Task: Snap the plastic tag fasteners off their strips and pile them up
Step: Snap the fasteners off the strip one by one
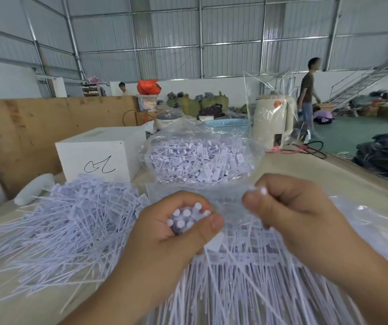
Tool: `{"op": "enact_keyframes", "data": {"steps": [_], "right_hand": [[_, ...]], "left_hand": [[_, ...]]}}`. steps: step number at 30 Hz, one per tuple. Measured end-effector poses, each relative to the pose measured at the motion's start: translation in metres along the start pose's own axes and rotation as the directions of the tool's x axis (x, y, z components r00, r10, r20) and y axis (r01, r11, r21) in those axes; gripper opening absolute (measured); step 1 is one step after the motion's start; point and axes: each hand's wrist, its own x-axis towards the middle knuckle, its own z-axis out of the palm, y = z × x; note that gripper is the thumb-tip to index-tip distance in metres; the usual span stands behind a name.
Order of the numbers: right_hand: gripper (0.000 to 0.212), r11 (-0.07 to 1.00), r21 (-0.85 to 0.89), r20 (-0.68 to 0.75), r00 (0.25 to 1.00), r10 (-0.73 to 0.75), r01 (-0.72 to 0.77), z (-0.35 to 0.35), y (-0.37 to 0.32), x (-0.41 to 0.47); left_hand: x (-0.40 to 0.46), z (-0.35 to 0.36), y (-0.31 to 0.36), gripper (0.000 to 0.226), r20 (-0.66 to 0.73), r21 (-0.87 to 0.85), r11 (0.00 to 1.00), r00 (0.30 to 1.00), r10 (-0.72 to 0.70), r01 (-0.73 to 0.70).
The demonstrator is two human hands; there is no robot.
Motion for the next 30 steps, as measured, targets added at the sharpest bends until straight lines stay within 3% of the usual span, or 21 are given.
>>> {"op": "enact_keyframes", "data": {"steps": [2, 4, 8, 12, 19, 24, 26, 30], "right_hand": [[0.032, 0.998, 0.062, 0.275, 0.961, 0.009, -0.027, 0.004, -0.001, -0.004], [0.035, 0.994, 0.090, 0.433, 0.901, 0.011, -0.055, 0.010, 0.002, -0.006], [0.046, 0.998, 0.027, 0.509, 0.860, 0.040, -0.063, 0.010, 0.004, -0.005], [0.035, 0.998, -0.067, 0.554, 0.831, 0.047, -0.011, 0.012, 0.001, -0.006], [0.066, 0.960, -0.277, 0.458, 0.883, 0.106, 0.029, 0.007, 0.005, -0.004], [0.037, 0.991, -0.112, 0.574, 0.810, 0.122, -0.069, -0.008, 0.003, 0.001], [0.035, 0.992, -0.115, 0.518, 0.849, 0.107, -0.055, -0.008, 0.006, 0.002], [0.030, 0.994, -0.102, 0.337, 0.939, 0.070, -0.037, 0.003, 0.006, 0.001]], "left_hand": [[0.001, -0.005, 0.000, 0.020, 0.078, -0.014, 0.999, 0.996, -0.037, 0.038], [0.002, -0.011, -0.001, 0.019, 0.202, -0.023, 0.997, 0.977, -0.062, 0.068], [0.005, -0.020, 0.004, 0.018, 0.522, -0.035, 0.992, 0.849, -0.086, 0.122], [0.009, -0.029, 0.002, 0.019, 0.639, 0.088, 0.986, 0.751, -0.167, 0.144], [0.009, -0.028, 0.003, 0.011, 0.601, 0.082, 0.987, 0.782, -0.162, 0.141], [0.007, -0.023, -0.003, 0.014, 0.489, 0.011, 0.997, 0.869, -0.074, 0.079], [0.007, -0.020, -0.006, 0.006, 0.406, -0.015, 0.997, 0.912, -0.068, 0.081], [0.008, -0.014, -0.009, 0.019, 0.180, 0.024, 0.999, 0.983, -0.034, 0.030]]}}
